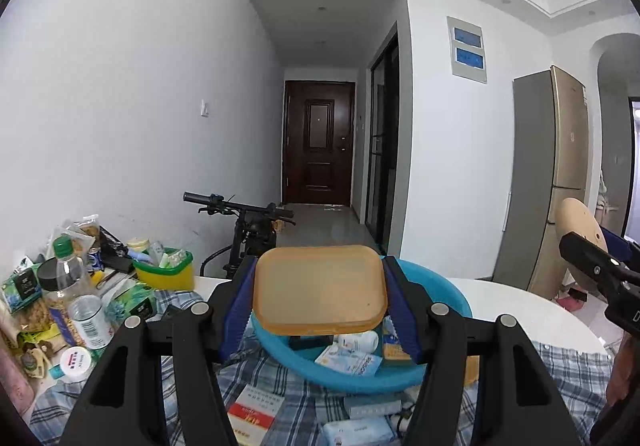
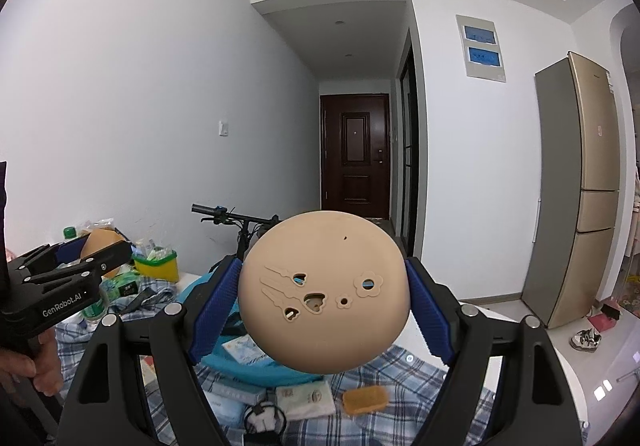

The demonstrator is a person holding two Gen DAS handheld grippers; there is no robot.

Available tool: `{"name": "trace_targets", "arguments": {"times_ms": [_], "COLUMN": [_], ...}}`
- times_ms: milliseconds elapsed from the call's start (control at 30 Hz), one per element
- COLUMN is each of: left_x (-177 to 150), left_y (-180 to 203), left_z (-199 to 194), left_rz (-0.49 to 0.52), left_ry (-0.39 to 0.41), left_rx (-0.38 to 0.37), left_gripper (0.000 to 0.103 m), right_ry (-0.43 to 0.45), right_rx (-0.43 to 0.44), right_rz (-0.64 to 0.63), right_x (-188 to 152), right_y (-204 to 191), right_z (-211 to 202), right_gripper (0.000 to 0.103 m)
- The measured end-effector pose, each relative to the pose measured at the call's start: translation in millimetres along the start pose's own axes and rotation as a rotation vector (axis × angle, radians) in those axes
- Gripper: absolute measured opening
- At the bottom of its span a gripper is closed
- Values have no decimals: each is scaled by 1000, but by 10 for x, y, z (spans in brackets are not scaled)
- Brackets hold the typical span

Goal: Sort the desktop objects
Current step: 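Carry the orange pad and wooden disc over the blue basin with both grippers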

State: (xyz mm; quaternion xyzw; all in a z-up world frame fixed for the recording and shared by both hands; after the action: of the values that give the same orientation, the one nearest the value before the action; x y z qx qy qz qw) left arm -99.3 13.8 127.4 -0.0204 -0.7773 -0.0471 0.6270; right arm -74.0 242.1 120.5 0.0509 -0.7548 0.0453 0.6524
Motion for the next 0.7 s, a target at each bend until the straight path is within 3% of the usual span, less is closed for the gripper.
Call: {"name": "trace_targets", "arguments": {"times_ms": [700], "left_x": [278], "left_y": [-33], "left_z": [1168], "left_rz": [-18], "left_ry": [-23], "left_rx": [4], "left_gripper": [63], "right_ry": [-14], "right_rx": [-2], "right_rz": [18], "right_x": [306], "right_y": [135], "right_z": [949], "right_gripper": [80]}}
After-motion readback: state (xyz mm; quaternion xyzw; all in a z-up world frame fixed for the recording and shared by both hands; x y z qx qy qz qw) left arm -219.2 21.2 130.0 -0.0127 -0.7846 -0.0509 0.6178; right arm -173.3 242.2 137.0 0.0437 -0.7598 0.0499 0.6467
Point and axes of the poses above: each gripper's, at about its wrist camera, not at the fingertips, and z roughly the way its jaws point, y to its right, x to its top, the point moved 2 cm from there along z, roughly the way its jaws point
